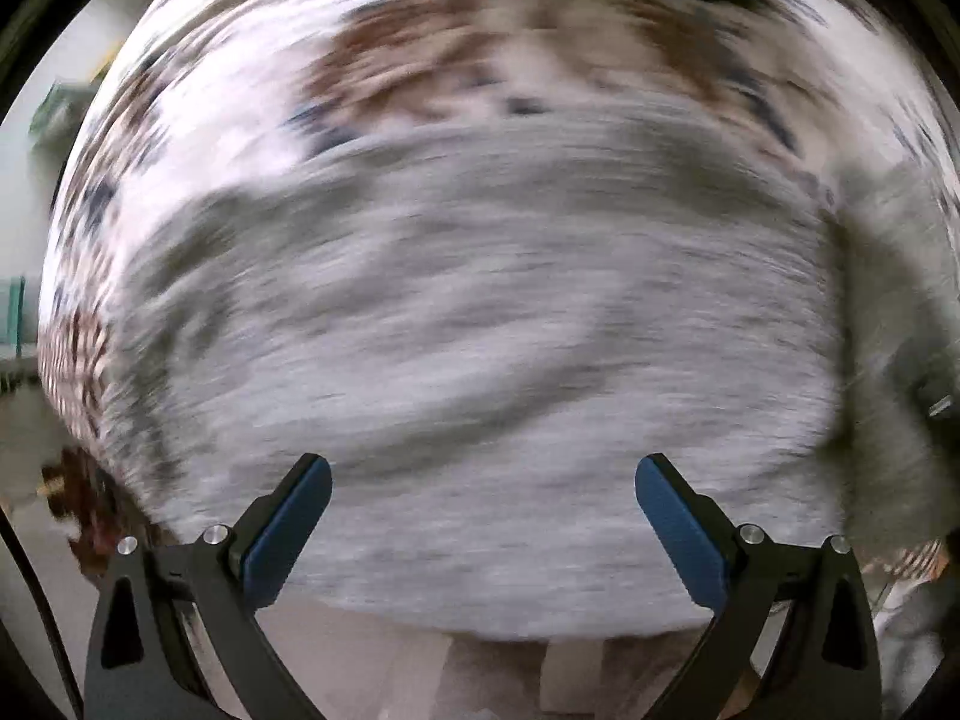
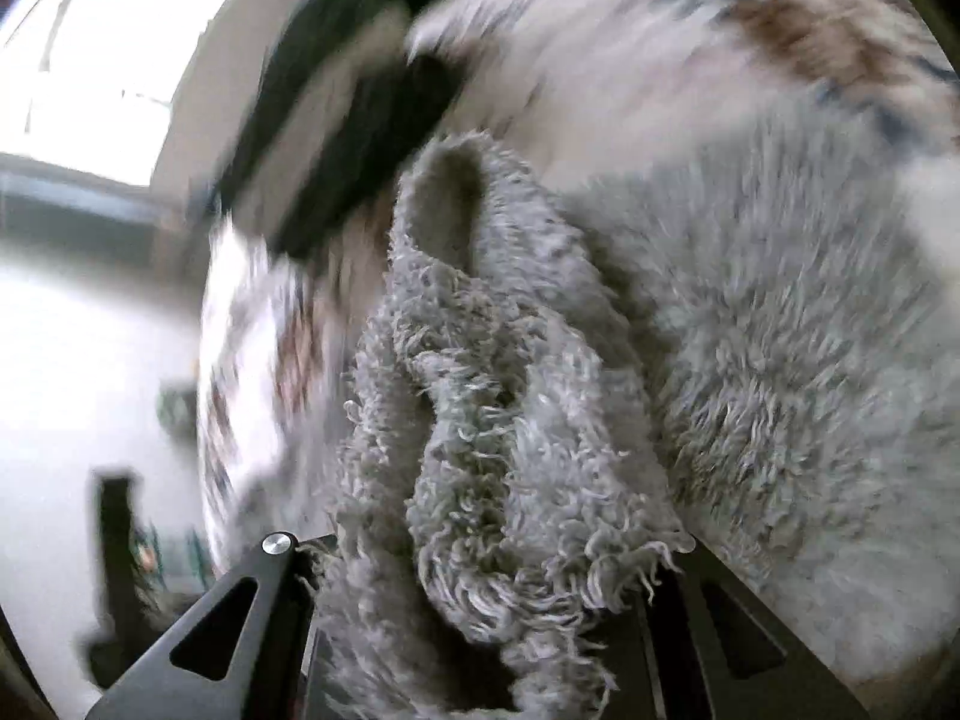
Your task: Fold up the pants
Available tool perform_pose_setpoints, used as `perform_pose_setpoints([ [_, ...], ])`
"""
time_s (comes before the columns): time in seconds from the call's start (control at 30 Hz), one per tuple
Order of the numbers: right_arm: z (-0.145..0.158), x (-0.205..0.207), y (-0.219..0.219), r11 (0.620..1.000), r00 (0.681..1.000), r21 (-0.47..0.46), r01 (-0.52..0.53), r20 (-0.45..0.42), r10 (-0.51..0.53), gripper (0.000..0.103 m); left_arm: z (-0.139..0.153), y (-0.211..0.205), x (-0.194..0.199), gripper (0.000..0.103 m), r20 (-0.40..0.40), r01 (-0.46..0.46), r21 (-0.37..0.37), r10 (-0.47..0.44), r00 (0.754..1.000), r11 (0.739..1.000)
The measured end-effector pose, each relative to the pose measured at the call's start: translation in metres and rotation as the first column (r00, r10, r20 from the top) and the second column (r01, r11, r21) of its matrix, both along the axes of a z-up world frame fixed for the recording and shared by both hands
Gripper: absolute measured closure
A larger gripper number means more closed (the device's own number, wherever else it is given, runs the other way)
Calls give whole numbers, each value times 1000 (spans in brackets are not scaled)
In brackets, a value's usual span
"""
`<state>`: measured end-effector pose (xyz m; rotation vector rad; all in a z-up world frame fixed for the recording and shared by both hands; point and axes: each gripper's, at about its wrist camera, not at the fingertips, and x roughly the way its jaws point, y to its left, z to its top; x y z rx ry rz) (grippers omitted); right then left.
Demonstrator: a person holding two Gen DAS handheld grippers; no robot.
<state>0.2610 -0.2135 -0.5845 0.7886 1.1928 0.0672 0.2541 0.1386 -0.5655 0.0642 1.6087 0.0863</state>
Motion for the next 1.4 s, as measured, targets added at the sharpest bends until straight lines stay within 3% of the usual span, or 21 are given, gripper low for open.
perform_pose_setpoints([
  [0.07,-19,3,37,997,996,-35,-72,-63,70,85,-2,33,2,0,-6,-57,-9,57,998,998],
  [0.17,-30,6,60,987,980,-85,-134,-159,120,76,-10,63,6,0,-12,-123,-50,122,992,991],
  [0.2,-27,8,62,985,977,-74,-156,-159,142,57,-10,71,9,0,-13,-140,-81,140,990,987],
  [0.23,-23,10,63,982,972,-49,-185,-158,175,29,-9,75,11,0,-12,-155,-114,154,988,981],
  [0.3,-9,11,62,975,964,24,-221,-149,222,14,-7,81,20,0,-13,-175,-215,177,984,961],
  [0.43,32,3,43,964,957,67,-259,-115,265,14,0,59,36,1,-17,-144,-368,148,989,919],
  [0.57,59,-9,-10,987,978,19,-162,-131,163,14,3,-13,37,1,-48,-61,-461,44,998,885],
  [0.67,58,-21,-56,993,978,-100,-69,-204,47,14,-19,-49,42,1,-99,-20,-484,-32,995,875],
  [0.77,35,-30,-97,988,950,-151,13,-307,-59,14,-44,-91,45,1,-147,14,-482,-96,985,876],
  [0.8,29,-33,-108,987,940,-159,36,-329,-87,14,-47,-98,43,9,-153,24,-474,-109,982,880],
  [0.83,23,-36,-117,985,931,-166,52,-348,-107,14,-52,-104,40,40,-148,39,-473,-123,981,880],
  [0.9,14,-41,-130,982,918,-178,63,-376,-127,14,-50,-112,34,83,-152,46,-469,-132,979,882],
  [0.93,11,-41,-132,981,913,-183,58,-387,-126,14,-43,-110,31,85,-148,26,-489,-112,983,872],
  [1.07,-1,-47,-134,985,902,-172,19,-422,-91,14,-7,-90,17,87,-110,9,-480,-70,991,877],
  [1.1,-5,-45,-131,985,900,-170,9,-428,-82,14,-8,-85,14,87,-122,-3,-474,-62,991,881],
  [1.2,-13,-47,-128,987,895,-161,-17,-442,-56,14,-30,-66,9,87,-160,-28,-384,-37,986,923],
  [1.3,-17,-43,-115,990,896,-138,-21,-443,-43,14,-45,-47,12,76,-237,-164,-450,59,970,878],
  [1.4,-14,-52,-112,995,896,-100,-22,-444,-25,14,-34,-45,12,66,-204,-145,-478,51,978,866],
])
